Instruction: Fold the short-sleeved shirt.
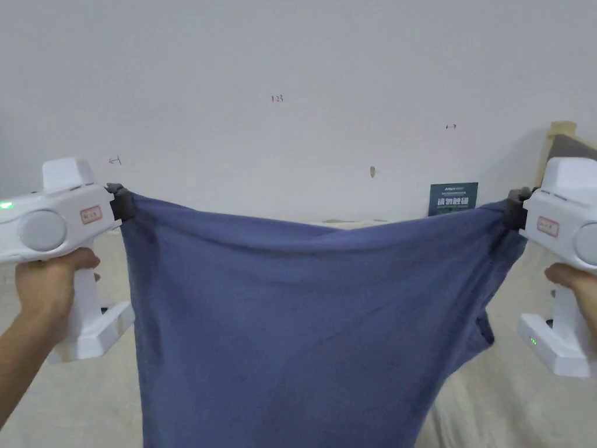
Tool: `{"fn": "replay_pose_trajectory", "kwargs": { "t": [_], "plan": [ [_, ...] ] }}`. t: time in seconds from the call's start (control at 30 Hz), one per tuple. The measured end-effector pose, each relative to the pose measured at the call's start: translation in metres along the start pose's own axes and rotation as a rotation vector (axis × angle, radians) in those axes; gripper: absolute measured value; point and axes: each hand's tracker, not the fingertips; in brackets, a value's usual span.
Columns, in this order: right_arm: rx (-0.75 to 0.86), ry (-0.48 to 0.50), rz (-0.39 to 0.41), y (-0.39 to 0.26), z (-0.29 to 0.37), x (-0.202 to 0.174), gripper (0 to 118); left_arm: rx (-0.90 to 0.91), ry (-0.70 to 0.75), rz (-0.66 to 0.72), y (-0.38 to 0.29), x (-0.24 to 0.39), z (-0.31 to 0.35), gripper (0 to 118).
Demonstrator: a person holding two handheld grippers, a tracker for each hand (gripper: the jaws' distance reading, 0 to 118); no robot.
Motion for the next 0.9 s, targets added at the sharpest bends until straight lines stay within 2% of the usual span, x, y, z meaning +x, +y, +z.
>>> {"fn": "replay_pose_trajectory", "kwargs": {
  "t": [0.17, 0.3, 0.43, 0.6, 0.77, 0.9],
  "plan": [
    [0.117, 0.006, 0.004, 0.074, -0.025, -0.008, 4, 0.104, 0.031, 0.040, 0.065, 0.002, -0.022, 3],
    [0.197, 0.006, 0.066, 0.111, -0.041, -0.017, 4, 0.152, 0.063, 0.047, 0.098, 0.007, -0.045, 3],
    [0.220, 0.001, 0.115, 0.116, -0.058, -0.024, 4, 0.187, 0.080, 0.033, 0.100, 0.012, -0.069, 3],
    [0.176, 0.019, 0.081, 0.072, -0.084, -0.022, 4, 0.150, 0.093, 0.002, 0.052, 0.010, -0.103, 3],
    [0.019, 0.041, 0.027, -0.007, -0.114, -0.016, 4, -0.008, 0.094, -0.013, -0.037, -0.001, -0.130, 3],
    [-0.123, 0.058, -0.004, -0.088, -0.119, -0.011, 4, -0.144, 0.091, -0.021, -0.125, -0.014, -0.129, 3]
  ]
}}
